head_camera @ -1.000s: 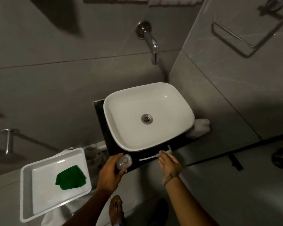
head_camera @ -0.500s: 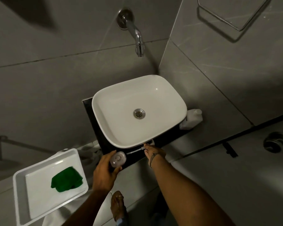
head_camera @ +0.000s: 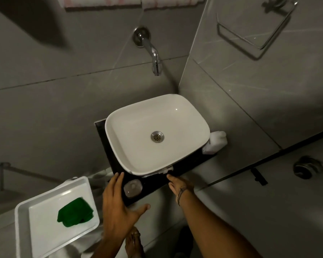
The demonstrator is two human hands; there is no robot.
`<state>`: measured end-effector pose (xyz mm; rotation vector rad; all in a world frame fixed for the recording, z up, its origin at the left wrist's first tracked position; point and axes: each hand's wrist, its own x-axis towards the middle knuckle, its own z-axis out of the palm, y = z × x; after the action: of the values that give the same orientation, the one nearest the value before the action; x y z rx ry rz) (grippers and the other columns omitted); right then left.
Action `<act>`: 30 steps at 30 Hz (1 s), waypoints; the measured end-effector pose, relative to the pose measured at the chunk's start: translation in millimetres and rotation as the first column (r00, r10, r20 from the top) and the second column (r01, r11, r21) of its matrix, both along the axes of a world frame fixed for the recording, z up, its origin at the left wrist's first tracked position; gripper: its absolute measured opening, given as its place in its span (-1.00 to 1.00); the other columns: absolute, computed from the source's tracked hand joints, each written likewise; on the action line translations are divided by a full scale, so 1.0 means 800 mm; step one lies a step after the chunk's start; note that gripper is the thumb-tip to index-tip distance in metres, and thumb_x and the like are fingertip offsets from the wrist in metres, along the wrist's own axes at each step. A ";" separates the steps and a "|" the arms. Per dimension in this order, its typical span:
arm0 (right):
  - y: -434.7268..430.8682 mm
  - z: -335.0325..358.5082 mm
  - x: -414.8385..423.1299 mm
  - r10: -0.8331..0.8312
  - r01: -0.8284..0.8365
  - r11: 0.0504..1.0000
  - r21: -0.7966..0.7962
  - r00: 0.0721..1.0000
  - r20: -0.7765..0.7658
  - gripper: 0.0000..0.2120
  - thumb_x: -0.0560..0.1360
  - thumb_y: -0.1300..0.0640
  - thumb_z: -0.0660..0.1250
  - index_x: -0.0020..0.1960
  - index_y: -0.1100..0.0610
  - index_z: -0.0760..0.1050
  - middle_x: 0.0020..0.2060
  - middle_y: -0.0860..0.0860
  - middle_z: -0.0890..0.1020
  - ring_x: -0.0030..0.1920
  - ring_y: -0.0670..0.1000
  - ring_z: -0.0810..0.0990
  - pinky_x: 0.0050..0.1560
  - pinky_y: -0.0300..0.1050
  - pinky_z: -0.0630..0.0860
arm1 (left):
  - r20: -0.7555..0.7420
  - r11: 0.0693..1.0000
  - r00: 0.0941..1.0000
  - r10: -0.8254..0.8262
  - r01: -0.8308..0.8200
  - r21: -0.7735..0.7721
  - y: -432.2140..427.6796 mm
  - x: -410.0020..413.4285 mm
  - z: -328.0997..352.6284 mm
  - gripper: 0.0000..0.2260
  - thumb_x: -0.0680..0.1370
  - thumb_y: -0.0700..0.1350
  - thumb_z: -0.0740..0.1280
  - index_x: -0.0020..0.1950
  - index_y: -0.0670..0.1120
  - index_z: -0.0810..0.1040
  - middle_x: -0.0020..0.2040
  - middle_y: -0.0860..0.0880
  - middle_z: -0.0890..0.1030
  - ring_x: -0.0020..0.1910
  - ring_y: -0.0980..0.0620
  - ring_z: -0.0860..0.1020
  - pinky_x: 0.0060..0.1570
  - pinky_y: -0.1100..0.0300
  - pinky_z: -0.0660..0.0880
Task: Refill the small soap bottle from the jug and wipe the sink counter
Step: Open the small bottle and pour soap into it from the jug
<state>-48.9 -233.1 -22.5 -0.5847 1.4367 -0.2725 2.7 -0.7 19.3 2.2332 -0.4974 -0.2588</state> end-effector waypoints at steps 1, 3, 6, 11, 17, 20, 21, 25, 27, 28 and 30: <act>-0.005 0.000 -0.010 0.007 -0.008 0.999 -0.050 1.000 -0.027 -0.67 0.37 0.41 0.57 0.06 0.41 0.53 -0.02 0.29 0.63 0.05 0.26 0.66 0.08 0.10 0.64 | 0.081 1.000 0.997 -0.007 0.007 -0.007 -0.001 -0.009 0.008 0.10 0.18 0.25 0.70 0.62 -0.04 0.33 0.61 -0.09 0.35 0.57 -0.14 0.31 0.48 -0.12 0.34; -0.017 0.003 -0.025 0.026 -0.035 0.989 -0.145 0.997 -0.066 -0.69 0.35 0.44 0.57 0.01 0.36 0.53 -0.23 0.23 0.60 -0.25 0.16 0.60 -0.18 0.05 0.65 | 0.187 0.998 0.981 -0.058 0.061 -0.014 -0.015 -0.027 0.024 -0.10 0.30 0.30 0.56 0.56 -0.02 0.43 0.54 -0.10 0.43 0.48 -0.17 0.41 0.35 -0.13 0.43; -0.054 0.016 -0.050 0.031 -0.061 0.964 -0.260 0.992 -0.118 -0.65 0.36 0.43 0.57 0.09 0.39 0.55 -0.23 0.29 0.65 -0.25 0.17 0.59 -0.09 0.16 0.67 | 0.281 0.971 0.931 -0.233 0.238 0.017 -0.079 -0.045 0.047 -0.34 0.43 0.19 0.47 0.50 0.02 0.52 0.40 -0.04 0.54 0.32 -0.15 0.54 0.23 -0.06 0.49; -0.129 0.047 -0.087 0.035 -0.182 0.874 -0.451 0.948 -0.315 -0.56 0.33 0.26 0.64 0.15 0.25 0.60 0.06 0.25 0.70 0.07 0.26 0.69 0.17 0.20 0.63 | 0.230 0.891 0.865 -0.446 0.406 0.202 -0.222 -0.061 0.065 -0.38 0.47 0.15 0.45 0.52 0.04 0.48 0.42 -0.02 0.55 0.36 -0.13 0.53 0.22 -0.09 0.54; -0.224 0.068 -0.099 0.110 -0.294 0.723 -0.625 0.942 -0.316 -0.61 0.42 0.39 0.52 0.23 0.31 0.56 0.12 0.16 0.65 0.13 0.15 0.64 0.21 0.06 0.60 | 0.189 0.836 0.841 -0.508 0.428 0.343 -0.398 -0.050 0.062 -0.33 0.56 0.17 0.38 0.62 0.05 0.27 0.57 -0.04 0.37 0.49 -0.14 0.36 0.41 -0.11 0.37; -0.259 0.066 -0.092 0.128 -0.312 0.658 -0.685 0.943 -0.307 -0.65 0.41 0.37 0.50 0.19 0.27 0.60 0.07 0.10 0.69 0.09 0.09 0.65 0.08 -0.08 0.58 | 0.188 0.825 0.854 -0.485 0.375 0.423 -0.462 -0.037 0.052 -0.24 0.53 0.22 0.41 0.64 0.04 0.21 0.62 -0.08 0.29 0.54 -0.18 0.29 0.47 -0.15 0.26; -0.269 0.064 -0.091 0.158 -0.348 0.645 -0.681 0.932 -0.327 -0.63 0.45 0.32 0.48 0.24 0.22 0.58 0.08 0.03 0.67 0.11 0.04 0.63 0.07 -0.15 0.53 | 0.172 0.814 0.862 -0.477 0.359 0.457 -0.480 -0.033 0.048 -0.19 0.48 0.24 0.44 0.64 0.03 0.20 0.62 -0.09 0.26 0.55 -0.19 0.27 0.47 -0.18 0.23; -0.290 0.053 -0.089 0.313 -0.395 0.639 -0.661 0.918 -0.245 -0.65 0.53 0.36 0.36 0.23 0.04 0.60 0.08 -0.14 0.66 0.12 -0.08 0.61 0.12 -0.28 0.56 | 0.124 0.781 0.884 -0.451 0.323 0.535 -0.525 -0.019 0.036 -0.13 0.34 0.30 0.55 0.57 0.10 0.32 0.59 -0.10 0.26 0.54 -0.21 0.22 0.49 -0.27 0.16; -0.295 0.055 -0.090 0.363 -0.417 0.632 -0.653 0.904 -0.227 -0.63 0.52 0.41 0.35 0.18 0.05 0.64 0.05 -0.10 0.70 0.14 -0.03 0.64 0.22 -0.09 0.61 | 0.138 0.806 0.900 -0.412 0.290 0.517 -0.531 -0.015 0.033 -0.20 0.29 0.36 0.55 0.47 0.15 0.46 0.53 -0.06 0.36 0.51 -0.18 0.27 0.47 -0.28 0.15; -0.297 0.058 -0.093 0.388 -0.445 0.614 -0.652 0.889 -0.241 -0.62 0.51 0.42 0.34 0.20 0.05 0.64 0.05 -0.10 0.69 0.16 -0.02 0.63 0.24 -0.06 0.60 | 0.140 0.821 0.909 -0.393 0.278 0.498 -0.530 -0.014 0.034 -0.23 0.26 0.40 0.54 0.42 0.17 0.52 0.50 -0.04 0.41 0.50 -0.17 0.30 0.46 -0.28 0.15; -0.301 0.071 -0.101 0.436 -0.501 0.576 -0.645 0.856 -0.276 -0.59 0.52 0.42 0.32 0.23 0.02 0.61 0.07 -0.13 0.66 0.22 -0.01 0.61 0.17 -0.21 0.57 | 0.148 0.847 0.917 -0.371 0.269 0.459 -0.524 -0.016 0.042 -0.26 0.23 0.45 0.50 0.33 0.17 0.58 0.44 0.00 0.48 0.47 -0.14 0.35 0.43 -0.26 0.18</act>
<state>-129.6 -474.1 34.3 -1.6112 1.1641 -0.3681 -10.0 -419.5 52.7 2.6191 -1.0368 -0.3054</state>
